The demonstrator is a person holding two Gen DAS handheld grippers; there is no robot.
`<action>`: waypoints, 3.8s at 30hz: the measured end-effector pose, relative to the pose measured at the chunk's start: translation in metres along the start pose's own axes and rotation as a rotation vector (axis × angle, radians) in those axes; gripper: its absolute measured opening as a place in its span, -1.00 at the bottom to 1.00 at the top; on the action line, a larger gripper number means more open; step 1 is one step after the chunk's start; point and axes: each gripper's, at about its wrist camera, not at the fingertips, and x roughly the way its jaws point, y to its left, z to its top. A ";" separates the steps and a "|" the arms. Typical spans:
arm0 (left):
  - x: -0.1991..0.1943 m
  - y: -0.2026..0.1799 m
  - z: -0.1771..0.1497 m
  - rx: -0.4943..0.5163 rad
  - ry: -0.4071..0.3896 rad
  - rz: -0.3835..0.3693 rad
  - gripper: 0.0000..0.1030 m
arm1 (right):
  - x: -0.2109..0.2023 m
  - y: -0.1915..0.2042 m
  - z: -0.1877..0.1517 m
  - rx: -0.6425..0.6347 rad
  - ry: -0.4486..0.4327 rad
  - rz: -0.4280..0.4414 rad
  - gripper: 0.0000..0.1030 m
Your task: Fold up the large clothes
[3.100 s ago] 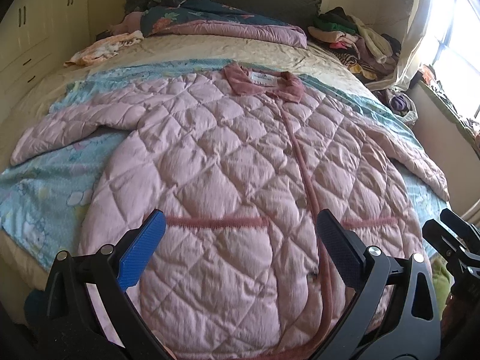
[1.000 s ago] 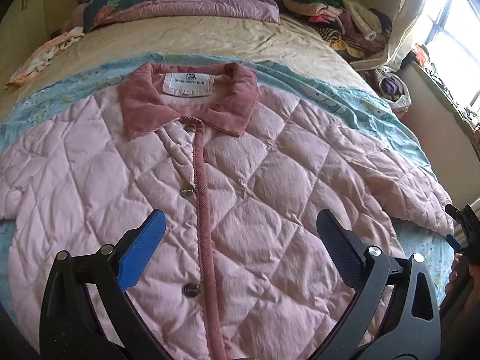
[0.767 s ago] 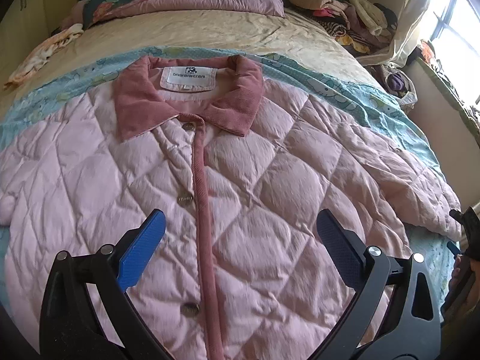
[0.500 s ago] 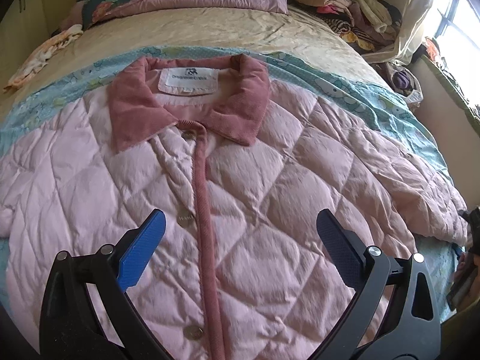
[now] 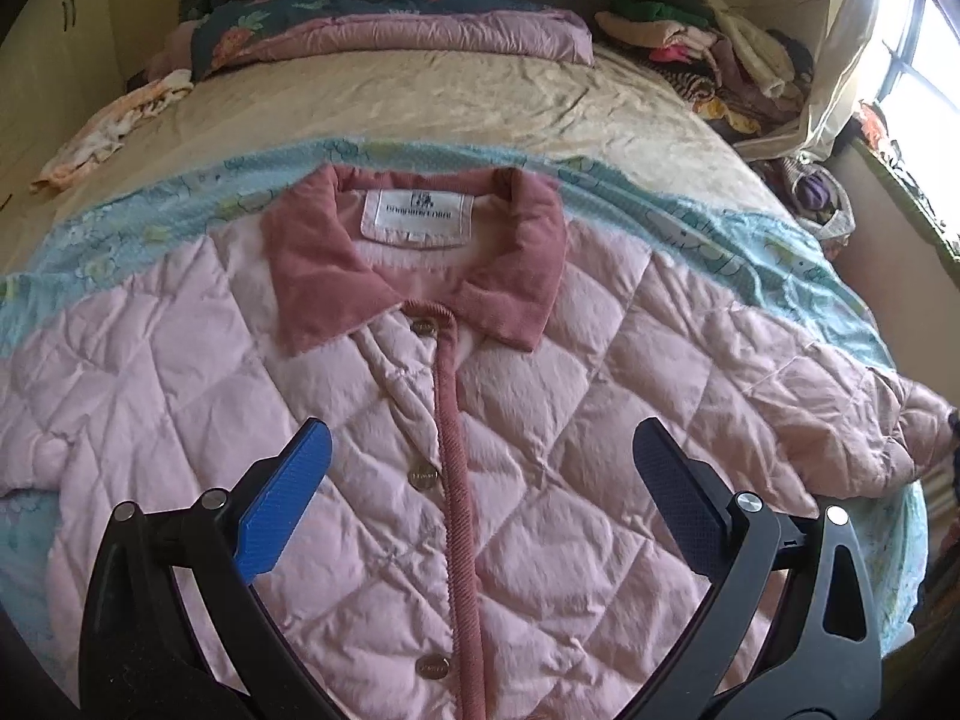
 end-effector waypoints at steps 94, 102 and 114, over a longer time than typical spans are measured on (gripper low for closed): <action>-0.009 0.218 -0.067 -0.642 0.126 -0.463 0.83 | -0.073 0.363 -0.397 -1.074 0.489 0.518 0.42; 0.003 0.189 -0.072 -0.554 0.131 -0.402 -0.18 | -0.068 0.298 -0.325 -0.877 0.421 0.361 0.40; -0.051 0.181 -0.020 -0.289 -0.096 -0.280 -0.76 | -0.053 0.253 -0.246 -0.742 0.317 0.223 0.41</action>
